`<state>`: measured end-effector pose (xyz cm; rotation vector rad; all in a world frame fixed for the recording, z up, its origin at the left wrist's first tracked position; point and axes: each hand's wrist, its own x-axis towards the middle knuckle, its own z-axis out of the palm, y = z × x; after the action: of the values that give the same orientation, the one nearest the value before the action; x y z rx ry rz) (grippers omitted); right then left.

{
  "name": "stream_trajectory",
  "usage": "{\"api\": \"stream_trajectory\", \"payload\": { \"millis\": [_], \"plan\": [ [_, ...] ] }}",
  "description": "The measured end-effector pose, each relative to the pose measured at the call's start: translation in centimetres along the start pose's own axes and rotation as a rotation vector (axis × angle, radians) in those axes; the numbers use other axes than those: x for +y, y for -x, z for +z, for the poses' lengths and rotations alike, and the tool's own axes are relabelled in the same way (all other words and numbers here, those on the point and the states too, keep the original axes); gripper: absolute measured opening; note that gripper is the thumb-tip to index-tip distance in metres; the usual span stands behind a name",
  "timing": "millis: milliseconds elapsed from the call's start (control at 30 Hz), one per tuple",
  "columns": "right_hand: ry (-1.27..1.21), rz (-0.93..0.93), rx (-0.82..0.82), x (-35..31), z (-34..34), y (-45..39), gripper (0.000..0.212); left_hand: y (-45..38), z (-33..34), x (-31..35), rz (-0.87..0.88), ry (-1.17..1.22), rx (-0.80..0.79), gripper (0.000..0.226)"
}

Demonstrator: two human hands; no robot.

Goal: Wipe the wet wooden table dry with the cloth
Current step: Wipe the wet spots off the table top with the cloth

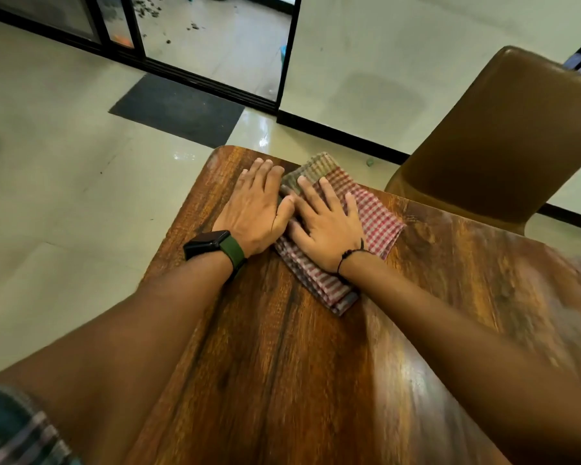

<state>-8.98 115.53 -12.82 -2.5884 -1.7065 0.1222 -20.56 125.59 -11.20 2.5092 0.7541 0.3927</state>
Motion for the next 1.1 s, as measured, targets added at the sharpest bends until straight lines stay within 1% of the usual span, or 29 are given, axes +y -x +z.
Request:
{"api": "stream_trajectory", "payload": {
  "millis": [67, 133, 267, 333, 400, 467, 533, 600, 700, 800, 867, 1000, 1100],
  "plan": [
    [-0.025, 0.082, 0.023, 0.6, 0.0, -1.2, 0.053, 0.0, 0.1, -0.1, 0.004, -0.001, 0.024, 0.065],
    [-0.022, 0.182, 0.036, 0.1, 0.2, -1.7, 0.053, 0.0, 0.2, -0.1, 0.007, 0.006, 0.034, 0.065],
    [-0.043, 0.304, 0.028, -2.3, 0.5, 0.3, 0.055, -0.1, 0.2, -0.3, 0.001, 0.008, 0.053, 0.062],
    [-0.039, 0.283, 0.047, -3.5, 0.8, 2.9, 0.056, -0.1, 0.2, -0.3, -0.005, 0.016, 0.056, 0.06],
    [-0.014, 0.216, 0.059, -4.0, 1.1, 5.6, 0.059, -0.1, 0.3, -0.4, -0.002, 0.024, 0.049, 0.06],
    [-0.005, 0.162, 0.033, -3.0, 1.0, 6.8, 0.062, -0.1, 0.3, -0.4, 0.005, 0.035, 0.038, 0.06],
    [-0.031, 0.16, 0.01, -1.1, 0.7, 5.8, 0.06, -0.2, 0.2, -0.4, 0.012, 0.05, 0.03, 0.06],
    [-0.048, 0.235, 0.005, 1.1, 0.5, 3.7, 0.058, -0.2, 0.2, -0.4, 0.011, 0.053, 0.023, 0.059],
    [-0.08, 0.412, -0.002, 3.4, 0.0, 0.7, 0.056, -0.2, 0.1, -0.4, 0.001, 0.053, 0.023, 0.06],
    [-0.069, 0.49, -0.006, 2.7, -0.2, 0.3, 0.058, 0.0, -0.3, -0.2, -0.015, 0.049, 0.024, 0.062],
    [-0.068, 0.46, -0.007, 1.1, 0.0, 2.3, 0.058, 0.0, -0.4, 0.0, -0.011, 0.041, 0.016, 0.063],
    [0.002, 0.251, -0.01, -1.1, 0.6, 9.6, 0.059, -0.1, -0.3, 0.2, -0.008, 0.042, 0.023, 0.063],
    [-0.001, 0.221, -0.03, -0.2, 0.6, 11.7, 0.06, -0.1, -0.1, 0.2, 0.003, 0.033, 0.029, 0.062]
  ]
}}
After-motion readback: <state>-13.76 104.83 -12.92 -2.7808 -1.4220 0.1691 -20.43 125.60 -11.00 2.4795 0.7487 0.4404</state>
